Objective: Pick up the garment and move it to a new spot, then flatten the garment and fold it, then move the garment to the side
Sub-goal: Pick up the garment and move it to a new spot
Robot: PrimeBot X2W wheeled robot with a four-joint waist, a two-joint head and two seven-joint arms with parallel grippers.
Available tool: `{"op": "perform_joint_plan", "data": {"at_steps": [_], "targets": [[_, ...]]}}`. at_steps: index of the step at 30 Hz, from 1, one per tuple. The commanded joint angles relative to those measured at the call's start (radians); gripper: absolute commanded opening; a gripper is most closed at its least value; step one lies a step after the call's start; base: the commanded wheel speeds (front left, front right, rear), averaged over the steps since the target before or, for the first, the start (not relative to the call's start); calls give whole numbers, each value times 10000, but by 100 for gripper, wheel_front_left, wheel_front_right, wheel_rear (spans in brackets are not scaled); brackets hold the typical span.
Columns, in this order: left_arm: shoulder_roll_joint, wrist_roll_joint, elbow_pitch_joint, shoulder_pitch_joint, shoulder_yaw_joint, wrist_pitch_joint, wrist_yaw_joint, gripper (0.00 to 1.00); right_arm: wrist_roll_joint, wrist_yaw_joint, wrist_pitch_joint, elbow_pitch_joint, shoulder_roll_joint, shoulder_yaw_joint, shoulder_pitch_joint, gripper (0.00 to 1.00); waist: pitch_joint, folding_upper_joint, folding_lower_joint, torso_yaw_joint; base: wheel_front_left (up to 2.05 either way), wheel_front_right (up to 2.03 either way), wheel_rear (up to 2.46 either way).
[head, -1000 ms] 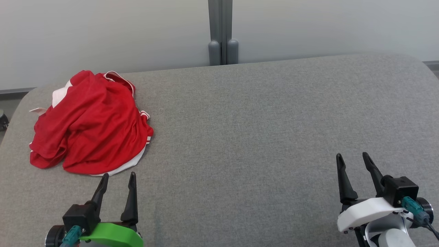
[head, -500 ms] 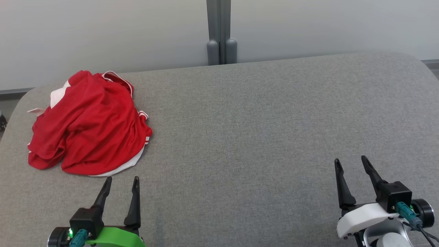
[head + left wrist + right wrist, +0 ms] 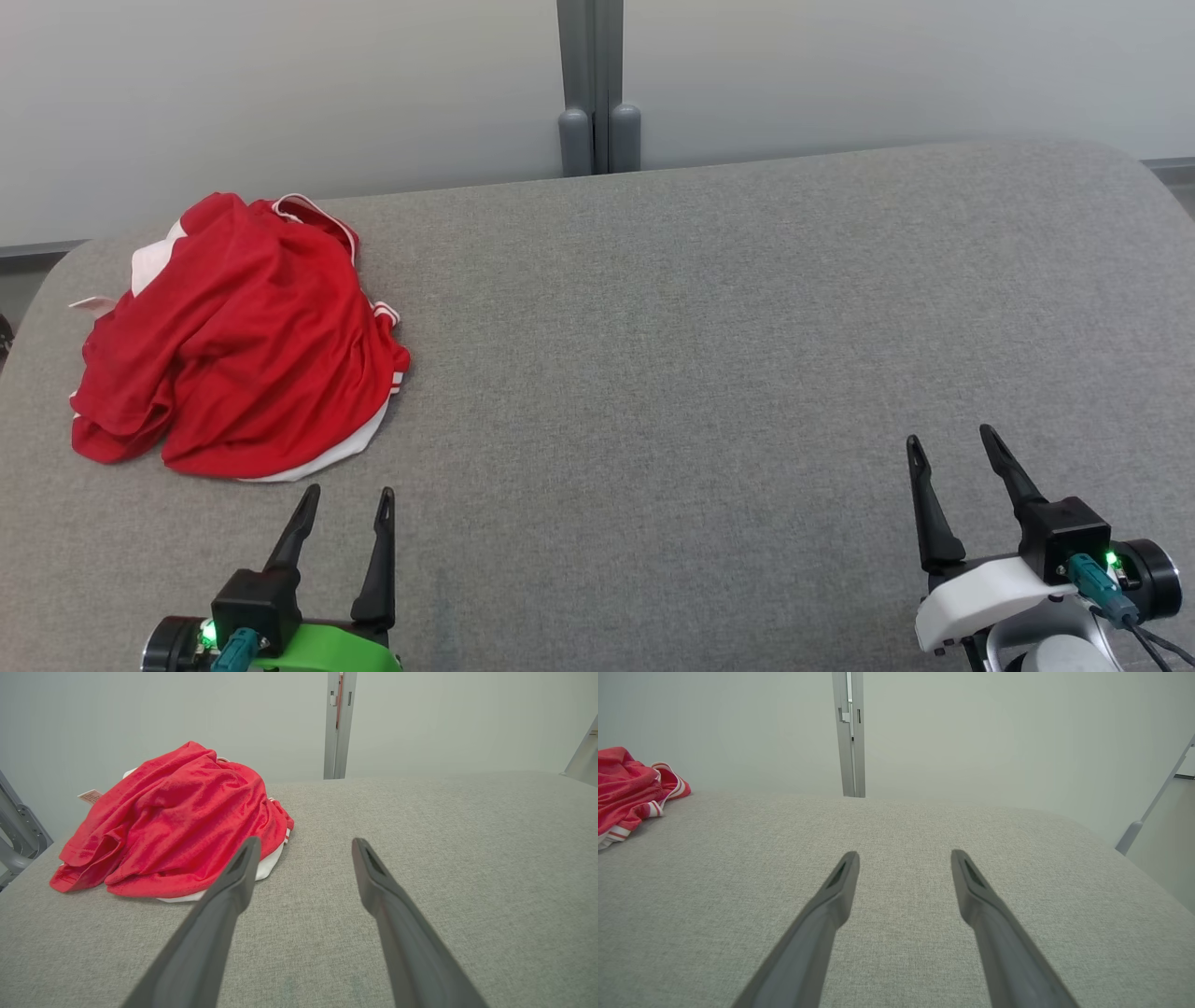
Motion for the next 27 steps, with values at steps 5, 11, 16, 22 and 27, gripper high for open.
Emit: {"op": "perform_joint_plan", "data": {"at_steps": [5,11,16,22,27], "targets": [[104,-149,60,-5,-93,-31,-29,100,34,0,-46,-8,-37,70,68,100,13,0,0,91,0,0,0],[92,-198,145,-224,-223,-20,-29,100,38,0,-39,-18,-36,188,178,100,10,0,0,827,0,0,0],[56,-216,222,-163,-285,-20,-28,100,-18,-1,-39,25,-37,332,179,100,-32,0,0,2014,0,0,0],[55,-290,312,97,-108,-20,-28,100,-5,-3,-41,165,-37,732,-107,100,-22,0,0,3119,0,0,0],[60,-360,302,63,-107,-18,-29,100,-22,-3,-39,267,-40,964,-344,100,151,0,0,3418,0,0,0]]}}
